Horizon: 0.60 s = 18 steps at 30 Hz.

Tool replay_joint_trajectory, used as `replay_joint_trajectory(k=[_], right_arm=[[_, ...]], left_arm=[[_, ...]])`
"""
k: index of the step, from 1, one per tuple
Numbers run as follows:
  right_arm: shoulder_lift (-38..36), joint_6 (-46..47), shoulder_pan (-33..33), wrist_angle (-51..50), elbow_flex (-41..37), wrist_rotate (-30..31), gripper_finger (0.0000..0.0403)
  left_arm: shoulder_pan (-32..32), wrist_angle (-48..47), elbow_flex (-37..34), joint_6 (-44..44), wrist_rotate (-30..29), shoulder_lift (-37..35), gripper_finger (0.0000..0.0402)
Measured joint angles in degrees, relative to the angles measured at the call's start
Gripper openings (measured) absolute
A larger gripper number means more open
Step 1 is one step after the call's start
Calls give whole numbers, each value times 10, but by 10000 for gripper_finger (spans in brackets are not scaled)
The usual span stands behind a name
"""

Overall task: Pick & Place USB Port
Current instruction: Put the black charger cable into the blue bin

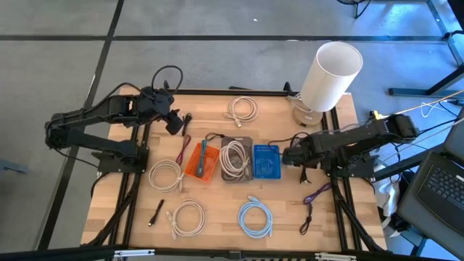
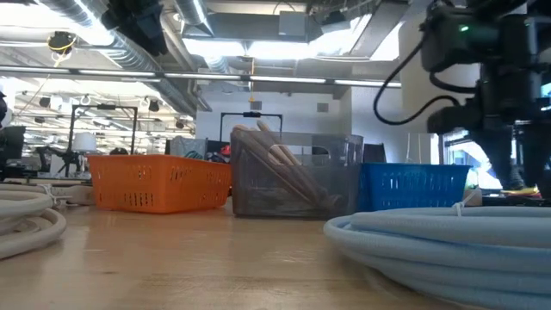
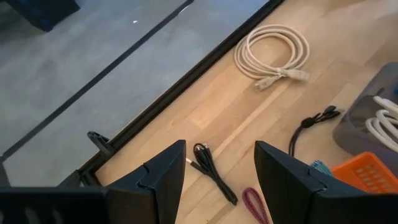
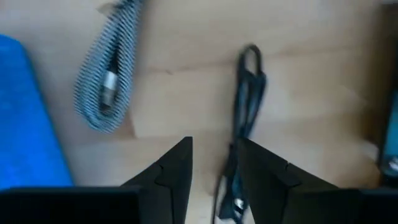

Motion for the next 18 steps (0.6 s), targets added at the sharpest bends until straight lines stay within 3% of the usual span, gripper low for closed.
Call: replay_joint_trajectory(k=[8, 18], right_arm=[[0, 66, 63, -30, -12, -3, 131], [0, 78, 77, 124, -94, -12, 131]], left_arm=[[18, 0, 0, 0, 1, 0, 185], [22, 0, 0, -4, 17, 0, 185]])
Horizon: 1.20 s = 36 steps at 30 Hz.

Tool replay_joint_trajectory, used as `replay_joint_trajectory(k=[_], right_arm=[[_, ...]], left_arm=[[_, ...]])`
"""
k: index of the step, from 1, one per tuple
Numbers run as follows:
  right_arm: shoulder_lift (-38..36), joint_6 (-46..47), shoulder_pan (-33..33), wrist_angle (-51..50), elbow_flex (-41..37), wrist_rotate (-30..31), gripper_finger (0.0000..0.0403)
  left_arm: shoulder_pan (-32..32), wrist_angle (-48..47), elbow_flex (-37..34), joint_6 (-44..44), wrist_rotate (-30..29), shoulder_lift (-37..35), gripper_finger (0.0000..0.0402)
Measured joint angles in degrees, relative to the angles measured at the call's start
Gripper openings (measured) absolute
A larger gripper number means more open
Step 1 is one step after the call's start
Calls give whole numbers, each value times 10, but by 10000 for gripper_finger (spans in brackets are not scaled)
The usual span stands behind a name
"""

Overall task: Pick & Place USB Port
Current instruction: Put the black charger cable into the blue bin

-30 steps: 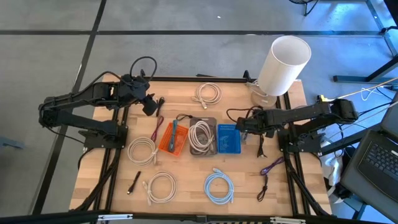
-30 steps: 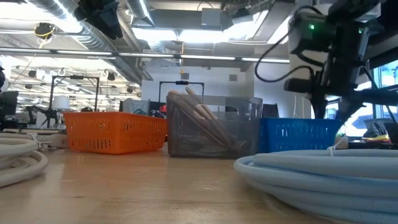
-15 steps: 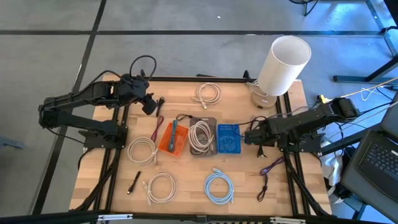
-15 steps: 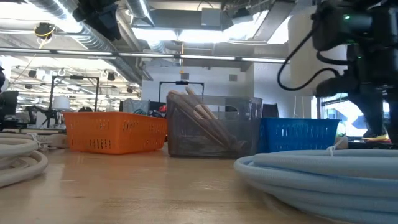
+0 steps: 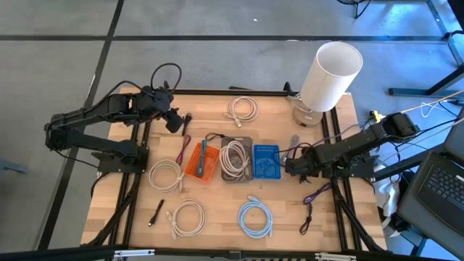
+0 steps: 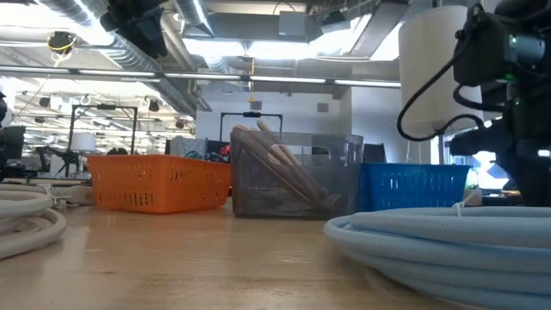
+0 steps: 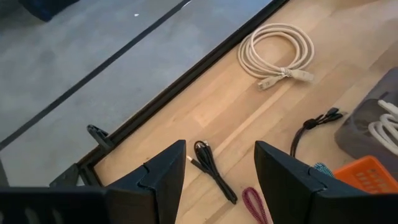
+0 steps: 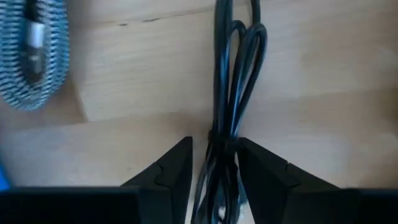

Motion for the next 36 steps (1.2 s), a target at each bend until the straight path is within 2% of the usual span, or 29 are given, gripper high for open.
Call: replay_joint_trajectory(k=[4, 11, 22, 26, 31, 36], right_arm=[[-2, 0, 0, 7, -11, 0, 113], [-2, -11, 0, 6, -11, 4, 33], [2, -34, 0, -6, 4, 10, 30], [2, -48, 0, -61, 63, 52, 30], [2, -85, 0, -123, 182, 100, 30], [1, -106, 0, -164, 288, 201, 30]], left_arm=[[0, 0, 0, -2, 3, 0, 185], [0, 0, 0, -2, 5, 0, 185], [0, 0, 0, -2, 4, 0, 185], [0, 1, 0, 0, 0, 0, 185], [0, 1, 0, 0, -2, 0, 185], [0, 1, 0, 0, -2, 0, 185]])
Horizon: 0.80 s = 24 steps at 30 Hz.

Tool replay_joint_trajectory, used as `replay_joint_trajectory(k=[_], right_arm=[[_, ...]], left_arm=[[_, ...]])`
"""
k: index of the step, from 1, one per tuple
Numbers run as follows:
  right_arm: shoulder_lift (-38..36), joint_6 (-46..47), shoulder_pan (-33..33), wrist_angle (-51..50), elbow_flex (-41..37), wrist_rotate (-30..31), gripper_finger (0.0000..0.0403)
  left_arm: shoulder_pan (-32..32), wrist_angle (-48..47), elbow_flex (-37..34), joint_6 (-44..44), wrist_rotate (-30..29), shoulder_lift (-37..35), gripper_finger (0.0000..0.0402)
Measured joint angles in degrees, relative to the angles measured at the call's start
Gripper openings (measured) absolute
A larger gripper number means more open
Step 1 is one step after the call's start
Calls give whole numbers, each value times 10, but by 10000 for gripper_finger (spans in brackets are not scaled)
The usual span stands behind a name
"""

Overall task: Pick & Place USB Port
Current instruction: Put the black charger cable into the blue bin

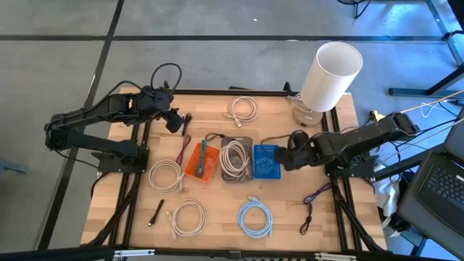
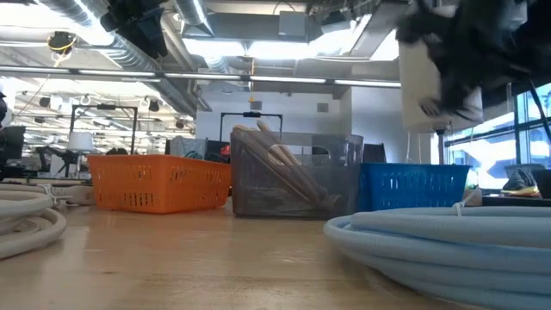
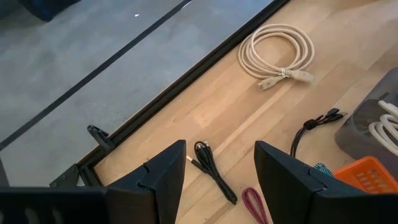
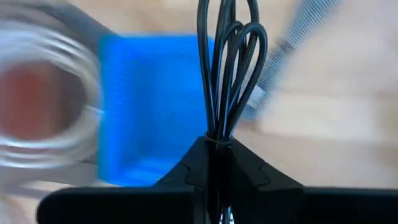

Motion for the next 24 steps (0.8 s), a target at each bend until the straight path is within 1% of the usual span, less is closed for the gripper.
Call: replay_joint_trajectory(k=[4, 7, 10, 18, 24], right_arm=[[0, -38, -5, 28, 50, 56, 30], [8, -72, -15, 65, 71, 74, 30], [27, -102, -25, 91, 90, 75, 30], [103, -138, -45, 86, 138, 26, 30], [156, -144, -62, 70, 142, -32, 30]], left_arm=[[0, 0, 0, 0, 0, 0, 185], [0, 3, 0, 0, 0, 0, 185], [0, 3, 0, 0, 0, 0, 185], [0, 3, 0, 0, 1, 0, 185], [0, 4, 0, 0, 1, 0, 185]])
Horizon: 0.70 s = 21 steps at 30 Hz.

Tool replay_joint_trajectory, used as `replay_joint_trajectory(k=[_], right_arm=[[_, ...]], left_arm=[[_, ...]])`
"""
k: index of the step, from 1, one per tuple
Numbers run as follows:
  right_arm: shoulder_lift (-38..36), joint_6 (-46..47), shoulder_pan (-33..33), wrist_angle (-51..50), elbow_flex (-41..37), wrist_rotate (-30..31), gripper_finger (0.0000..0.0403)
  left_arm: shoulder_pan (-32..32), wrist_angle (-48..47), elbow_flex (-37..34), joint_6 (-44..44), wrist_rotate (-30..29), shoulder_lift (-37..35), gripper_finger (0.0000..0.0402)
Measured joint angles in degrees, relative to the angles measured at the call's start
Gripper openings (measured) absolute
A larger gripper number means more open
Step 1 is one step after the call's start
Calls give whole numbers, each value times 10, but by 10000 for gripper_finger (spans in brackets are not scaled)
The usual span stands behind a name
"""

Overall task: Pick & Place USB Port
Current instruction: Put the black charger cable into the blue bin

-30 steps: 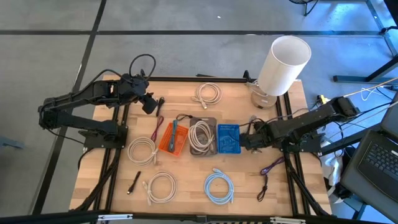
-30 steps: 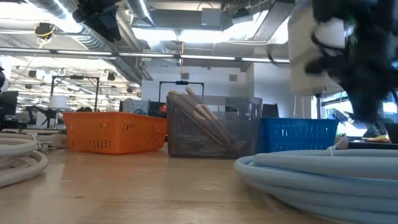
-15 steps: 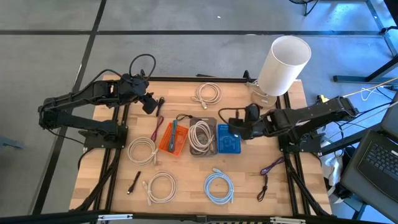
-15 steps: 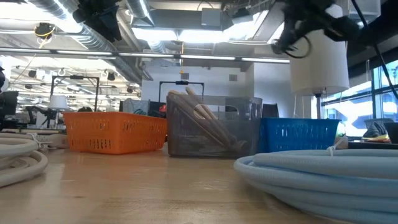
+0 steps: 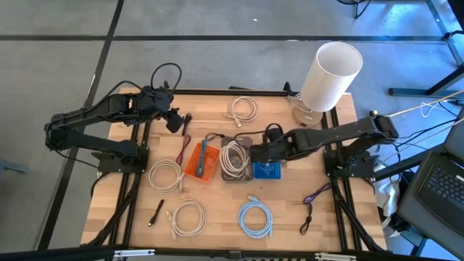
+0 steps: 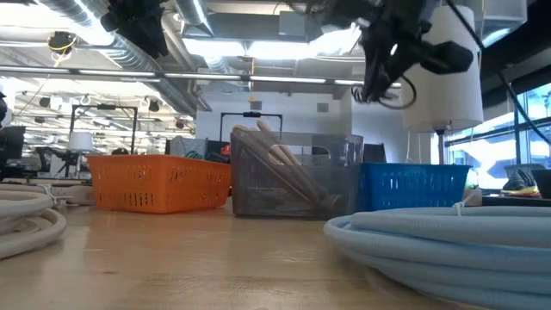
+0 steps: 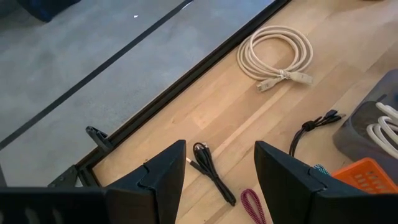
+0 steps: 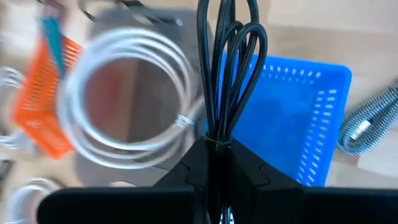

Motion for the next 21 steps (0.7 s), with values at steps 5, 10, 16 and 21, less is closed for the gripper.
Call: replay_joint_trajectory(k=[5, 10, 16, 21], right_arm=[[46, -25, -15, -1, 0, -53, 30], [86, -52, -33, 8, 0, -94, 30], [123, -89, -62, 28, 0, -123, 30], [152, -125, -82, 45, 0, -158, 30]], left_arm=[[0, 0, 0, 0, 0, 0, 184], [0, 0, 0, 0, 0, 0, 184], [0, 0, 0, 0, 0, 0, 184], [0, -1, 0, 0, 0, 0, 184]])
